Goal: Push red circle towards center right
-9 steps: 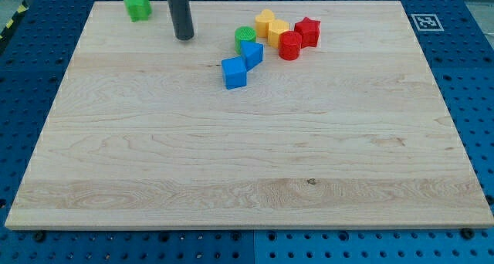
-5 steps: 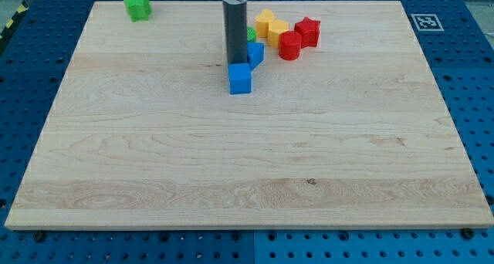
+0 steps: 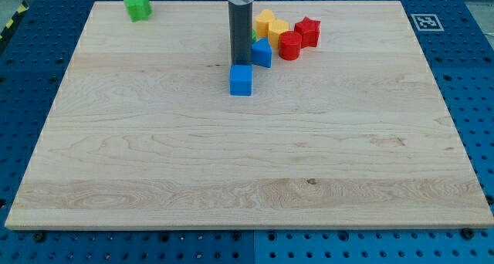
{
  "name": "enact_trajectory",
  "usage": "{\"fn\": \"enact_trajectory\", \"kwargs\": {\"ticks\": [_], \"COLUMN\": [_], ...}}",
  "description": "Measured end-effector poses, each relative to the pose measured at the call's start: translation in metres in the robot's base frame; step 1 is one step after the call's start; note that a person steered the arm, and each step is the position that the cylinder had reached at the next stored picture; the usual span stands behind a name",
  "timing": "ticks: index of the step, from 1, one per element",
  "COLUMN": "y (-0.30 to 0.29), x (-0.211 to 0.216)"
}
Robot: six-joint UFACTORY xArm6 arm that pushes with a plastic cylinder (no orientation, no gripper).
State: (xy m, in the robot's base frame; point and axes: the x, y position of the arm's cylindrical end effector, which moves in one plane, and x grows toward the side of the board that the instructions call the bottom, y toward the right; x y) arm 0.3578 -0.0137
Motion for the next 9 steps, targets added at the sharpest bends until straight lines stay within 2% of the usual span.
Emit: {"fn": "enact_trajectory", "kwargs": {"ticks": [6,9], "y": [0.001,0.005], "x": [-0.106,-0.108]}}
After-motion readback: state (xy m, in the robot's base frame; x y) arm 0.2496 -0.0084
